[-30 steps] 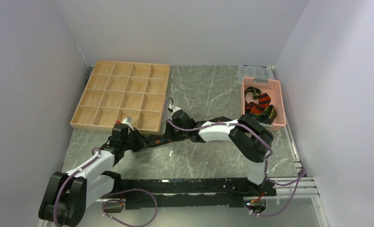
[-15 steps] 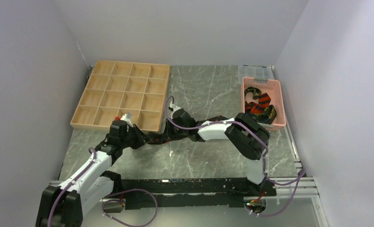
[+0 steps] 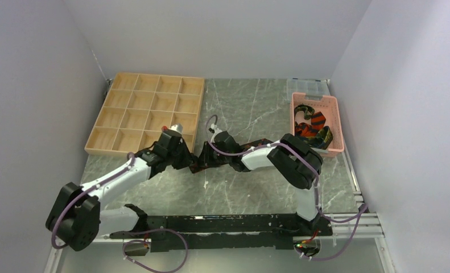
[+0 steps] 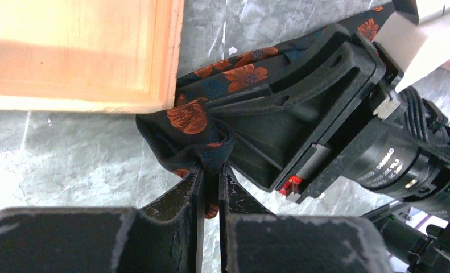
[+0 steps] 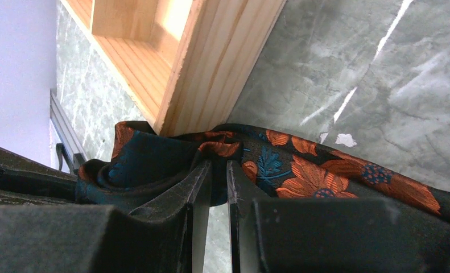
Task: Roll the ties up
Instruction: Roll the tie at the center of the board.
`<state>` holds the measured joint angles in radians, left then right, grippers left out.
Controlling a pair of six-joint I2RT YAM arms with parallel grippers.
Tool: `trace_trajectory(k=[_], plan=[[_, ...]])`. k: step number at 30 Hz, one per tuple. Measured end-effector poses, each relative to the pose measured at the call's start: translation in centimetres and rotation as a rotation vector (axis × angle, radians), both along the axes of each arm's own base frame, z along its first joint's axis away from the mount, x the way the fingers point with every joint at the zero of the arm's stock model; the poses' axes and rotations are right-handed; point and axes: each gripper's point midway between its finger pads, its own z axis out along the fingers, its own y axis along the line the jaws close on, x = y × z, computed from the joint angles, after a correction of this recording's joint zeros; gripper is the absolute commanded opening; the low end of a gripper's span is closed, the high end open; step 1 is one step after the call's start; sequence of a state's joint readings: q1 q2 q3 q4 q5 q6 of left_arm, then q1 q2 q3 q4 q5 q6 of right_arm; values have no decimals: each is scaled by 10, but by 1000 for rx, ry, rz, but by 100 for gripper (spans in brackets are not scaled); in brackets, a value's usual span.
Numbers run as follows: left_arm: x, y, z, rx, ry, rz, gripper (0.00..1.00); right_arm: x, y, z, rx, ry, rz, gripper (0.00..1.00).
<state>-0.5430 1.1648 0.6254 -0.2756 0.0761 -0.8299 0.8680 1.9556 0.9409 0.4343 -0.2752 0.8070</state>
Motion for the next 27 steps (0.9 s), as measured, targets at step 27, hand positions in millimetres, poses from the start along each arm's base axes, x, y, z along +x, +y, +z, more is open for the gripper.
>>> trace_trajectory(k=[27], plan=[[21, -31, -11, 192, 34, -64, 3, 28, -99, 13, -130, -82, -295, 26]])
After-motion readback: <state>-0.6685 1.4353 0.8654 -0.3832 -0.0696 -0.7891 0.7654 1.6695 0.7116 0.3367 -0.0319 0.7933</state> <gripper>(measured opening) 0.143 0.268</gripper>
